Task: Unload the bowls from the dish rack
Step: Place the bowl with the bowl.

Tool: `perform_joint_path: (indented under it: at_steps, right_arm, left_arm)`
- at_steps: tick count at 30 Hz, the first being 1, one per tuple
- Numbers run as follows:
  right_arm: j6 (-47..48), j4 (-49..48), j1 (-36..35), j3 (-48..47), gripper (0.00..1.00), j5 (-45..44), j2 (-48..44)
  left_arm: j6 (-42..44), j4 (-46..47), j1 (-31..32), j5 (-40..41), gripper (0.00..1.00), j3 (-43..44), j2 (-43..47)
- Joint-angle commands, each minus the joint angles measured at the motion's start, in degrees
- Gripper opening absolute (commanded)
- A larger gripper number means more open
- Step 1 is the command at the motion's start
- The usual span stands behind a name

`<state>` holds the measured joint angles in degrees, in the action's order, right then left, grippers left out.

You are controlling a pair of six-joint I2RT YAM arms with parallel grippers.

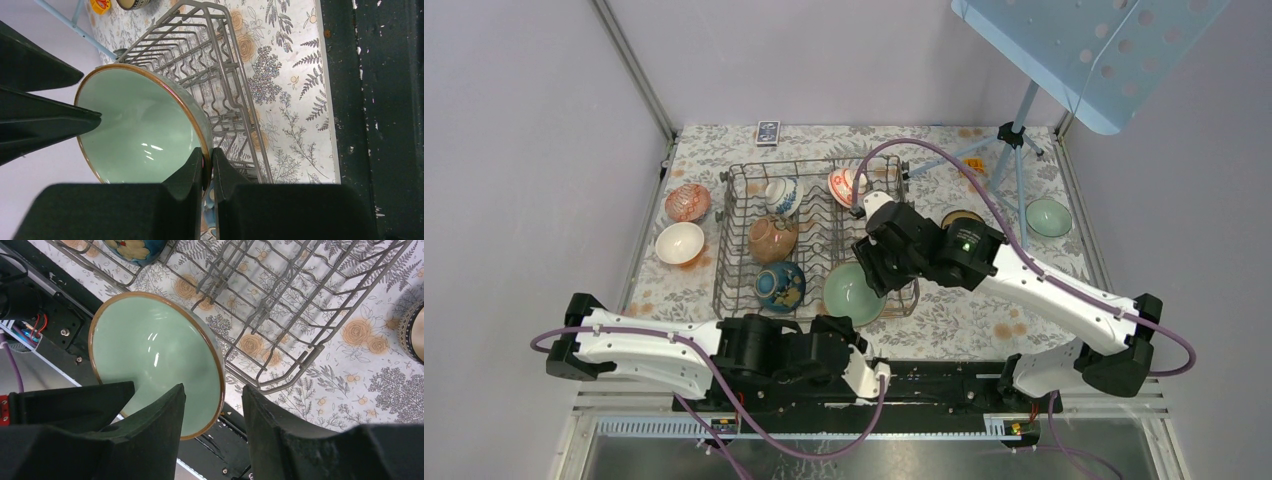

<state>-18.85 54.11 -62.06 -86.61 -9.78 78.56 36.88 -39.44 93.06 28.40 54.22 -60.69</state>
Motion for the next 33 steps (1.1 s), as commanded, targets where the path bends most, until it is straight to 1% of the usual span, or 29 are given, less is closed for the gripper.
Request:
perform_joint_path:
  at_steps: [1,18,26,28,30,33]
  right_arm:
    - [-0.01,-3.17,-0.69,0.39,0.52,-2.41,0.35]
    - [-1.01,-3.08,-0.69,0.53,0.32,-3.05,2.73]
    - [-1.52,-2.74,-0.69,0.99,0.17,-1.77,2.89]
    - [-1.61,-2.78,-0.69,1.32,0.11,-1.57,2.83]
    - [-1.63,-2.87,-0.69,1.72,0.01,-1.63,2.67]
    - [-1.93,-3.18,-0.69,2.35,0.00,-1.84,2.20]
  left_arm:
    - [0.84,4.56,0.37,1.21,0.00,1.24,2.54]
    - [-1.32,4.49,1.51,1.83,0.00,2.37,2.85]
    - [-2.31,4.57,1.65,1.83,0.00,2.39,2.59]
    - [-2.49,4.59,1.69,1.93,0.00,2.39,2.42]
    - [-2.89,4.61,1.69,1.92,0.00,2.47,2.43]
    - [-3.55,4.59,1.69,2.34,0.00,2.71,2.42]
